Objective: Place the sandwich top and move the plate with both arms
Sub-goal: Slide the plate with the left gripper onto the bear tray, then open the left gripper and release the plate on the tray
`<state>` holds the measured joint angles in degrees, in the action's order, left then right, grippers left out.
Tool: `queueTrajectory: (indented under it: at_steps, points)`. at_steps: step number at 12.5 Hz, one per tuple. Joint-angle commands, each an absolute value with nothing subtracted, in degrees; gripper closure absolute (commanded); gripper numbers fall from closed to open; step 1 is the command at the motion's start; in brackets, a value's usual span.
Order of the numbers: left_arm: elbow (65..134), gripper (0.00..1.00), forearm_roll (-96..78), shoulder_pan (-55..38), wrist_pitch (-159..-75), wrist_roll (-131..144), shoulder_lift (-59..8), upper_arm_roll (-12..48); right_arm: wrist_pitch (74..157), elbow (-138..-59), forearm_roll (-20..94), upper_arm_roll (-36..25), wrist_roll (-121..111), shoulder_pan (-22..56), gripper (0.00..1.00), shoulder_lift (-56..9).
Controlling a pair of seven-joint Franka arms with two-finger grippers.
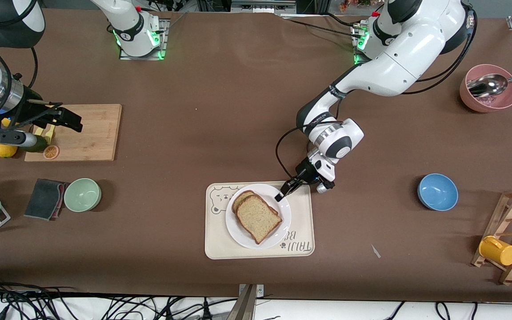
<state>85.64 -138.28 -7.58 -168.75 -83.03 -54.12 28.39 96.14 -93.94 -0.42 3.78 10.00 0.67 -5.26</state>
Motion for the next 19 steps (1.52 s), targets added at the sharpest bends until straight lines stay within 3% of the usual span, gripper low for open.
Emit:
queueTrajectory:
  at_steps: [1,3,6,11,13,19]
  points:
    - [83.6,0.75,-138.2,-7.3,-169.5,-82.4,-54.5,28.7,95.1,-93.2,-0.3,3.8,9.1,0.7,0.0,-4.6]
    - [83.6,0.52,-138.0,-7.2,-169.5,-82.4,-54.4,28.5,95.1,-93.2,-0.3,3.8,9.1,0.7,0.0,-4.6]
    - [83.6,0.37,-138.3,-6.5,-169.5,-82.4,-54.0,27.7,95.1,-93.2,-0.3,3.7,9.1,0.7,0.0,-4.6]
    - [83.2,0.32,-138.3,-4.6,-170.6,-81.3,-52.9,28.2,95.2,-93.0,-0.3,3.7,9.1,0.7,0.0,-4.6]
    - [79.9,0.09,-138.2,-5.0,-173.7,-79.4,-52.9,28.2,95.2,-93.0,-0.3,3.7,9.1,0.7,0.0,-4.6]
    - [79.6,0.05,-135.9,-5.1,-174.0,-79.4,-52.8,27.9,95.2,-93.0,-0.4,3.4,9.1,0.6,0.0,-4.6]
